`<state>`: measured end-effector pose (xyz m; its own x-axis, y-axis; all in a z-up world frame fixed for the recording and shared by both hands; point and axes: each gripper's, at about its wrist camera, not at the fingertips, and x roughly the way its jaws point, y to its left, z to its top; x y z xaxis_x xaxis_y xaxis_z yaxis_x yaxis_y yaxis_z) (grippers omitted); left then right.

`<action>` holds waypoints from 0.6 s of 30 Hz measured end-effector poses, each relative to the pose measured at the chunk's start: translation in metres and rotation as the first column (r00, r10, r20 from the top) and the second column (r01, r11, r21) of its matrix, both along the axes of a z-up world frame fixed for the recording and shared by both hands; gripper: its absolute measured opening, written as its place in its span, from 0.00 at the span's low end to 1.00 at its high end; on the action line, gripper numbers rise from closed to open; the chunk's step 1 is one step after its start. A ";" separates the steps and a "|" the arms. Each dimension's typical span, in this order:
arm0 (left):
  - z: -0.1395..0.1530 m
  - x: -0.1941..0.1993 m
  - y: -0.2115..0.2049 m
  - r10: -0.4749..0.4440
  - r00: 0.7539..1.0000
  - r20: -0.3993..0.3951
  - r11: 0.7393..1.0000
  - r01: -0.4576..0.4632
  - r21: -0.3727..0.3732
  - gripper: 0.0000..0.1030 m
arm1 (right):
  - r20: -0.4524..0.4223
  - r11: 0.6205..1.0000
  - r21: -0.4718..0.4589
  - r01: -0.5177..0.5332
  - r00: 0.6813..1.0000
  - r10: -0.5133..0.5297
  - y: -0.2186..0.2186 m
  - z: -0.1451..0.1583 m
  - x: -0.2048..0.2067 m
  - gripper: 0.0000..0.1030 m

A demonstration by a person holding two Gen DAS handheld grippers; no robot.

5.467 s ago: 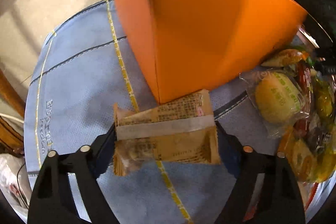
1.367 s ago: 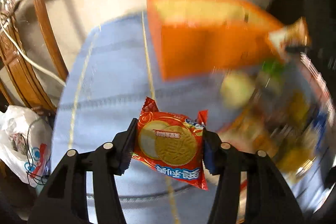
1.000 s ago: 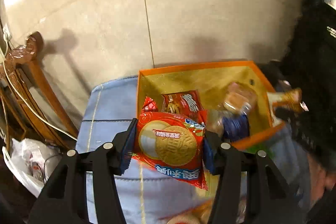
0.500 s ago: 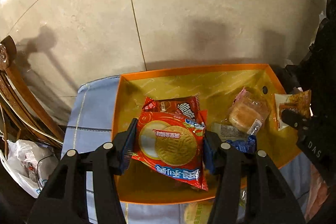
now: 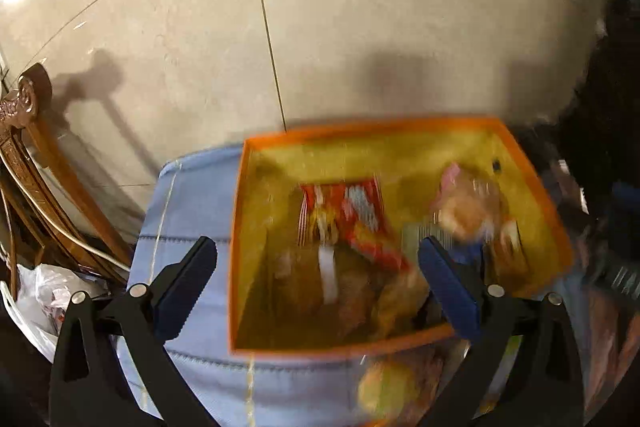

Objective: Organize snacks
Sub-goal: 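Drop the mooncake pack into the orange box while the right tool drops the snack stick, then grasp the round white rice cake with the left tool while the right tool grasps the yellow bread bag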

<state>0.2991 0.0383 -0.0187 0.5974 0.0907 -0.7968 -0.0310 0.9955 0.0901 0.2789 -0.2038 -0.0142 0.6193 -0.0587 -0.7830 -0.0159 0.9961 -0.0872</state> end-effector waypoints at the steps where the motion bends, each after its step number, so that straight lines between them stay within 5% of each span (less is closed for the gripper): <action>1: -0.004 -0.012 0.003 -0.006 1.000 -0.008 1.000 0.007 0.011 0.96 | -0.021 1.000 0.007 -0.009 1.000 0.009 -0.004 -0.005 -0.012 0.96; 6: -0.049 -0.100 0.021 -0.069 0.993 -0.098 0.997 0.068 -0.021 0.96 | -0.189 0.997 0.077 0.028 0.982 -0.013 -0.023 -0.064 -0.081 0.96; 11: -0.111 -0.177 0.031 -0.079 0.986 -0.148 0.997 0.077 -0.021 0.96 | -0.341 0.975 0.092 0.201 0.926 -0.158 -0.032 -0.145 -0.125 0.96; 13: -0.135 -0.190 0.033 -0.080 0.979 -0.188 0.997 0.078 -0.017 0.96 | -0.384 0.960 0.138 0.244 0.906 -0.176 -0.031 -0.165 -0.127 0.96; 15: -0.138 -0.198 0.041 -0.060 0.992 -0.110 0.997 0.054 -0.060 0.96 | -0.383 0.951 0.126 0.284 0.898 -0.218 -0.026 -0.175 -0.127 0.96; 18: -0.143 -0.189 0.045 -0.060 0.991 -0.116 0.991 0.046 -0.123 0.96 | -0.387 0.946 0.113 0.305 0.890 -0.241 -0.018 -0.179 -0.119 0.96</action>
<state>0.1100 0.0837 -0.1615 0.4989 -0.0392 -0.8658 0.0256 0.9992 -0.0305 0.1599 -0.2221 -0.1934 0.2678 -0.0337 -0.9629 0.2604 0.9647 0.0387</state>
